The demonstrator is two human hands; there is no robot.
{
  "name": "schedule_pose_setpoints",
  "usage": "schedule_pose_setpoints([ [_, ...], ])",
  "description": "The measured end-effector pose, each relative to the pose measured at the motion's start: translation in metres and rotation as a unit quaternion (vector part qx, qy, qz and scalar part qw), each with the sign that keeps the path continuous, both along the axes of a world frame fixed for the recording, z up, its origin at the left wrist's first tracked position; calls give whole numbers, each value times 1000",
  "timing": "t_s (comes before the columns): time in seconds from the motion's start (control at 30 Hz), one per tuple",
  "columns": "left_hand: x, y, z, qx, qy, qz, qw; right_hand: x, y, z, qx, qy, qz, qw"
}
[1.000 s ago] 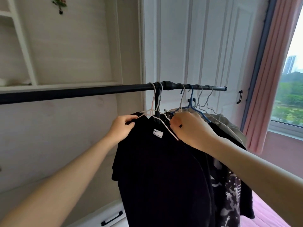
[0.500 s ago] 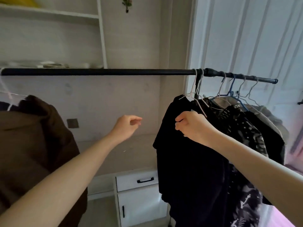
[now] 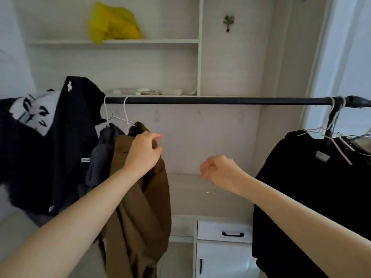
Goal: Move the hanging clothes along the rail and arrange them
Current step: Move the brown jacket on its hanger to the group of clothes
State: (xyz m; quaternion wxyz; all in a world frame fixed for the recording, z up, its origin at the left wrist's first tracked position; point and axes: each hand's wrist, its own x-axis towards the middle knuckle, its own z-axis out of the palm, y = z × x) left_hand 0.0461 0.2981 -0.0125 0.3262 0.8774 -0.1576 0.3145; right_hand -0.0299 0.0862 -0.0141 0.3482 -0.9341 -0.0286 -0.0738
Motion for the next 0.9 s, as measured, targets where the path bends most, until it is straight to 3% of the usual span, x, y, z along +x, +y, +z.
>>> schedule_pose_setpoints([
  [0.17, 30, 49, 14, -74, 24, 66, 995, 40, 64, 6, 31, 12, 58, 998],
  [0.4, 89, 99, 29, -121, 104, 43, 986, 97, 153, 14, 69, 12, 109, 992],
  [0.57, 113, 108, 42, -285, 329, -49, 899, 119, 188, 12, 90, 37, 113, 989],
  [0.73, 135, 109, 43, -378, 391, -157, 825, 132, 209, 7, 84, 63, 97, 990],
  [0.9, 142, 104, 44, -441, 410, -195, 774, 136, 214, 9, 91, 68, 94, 989],
])
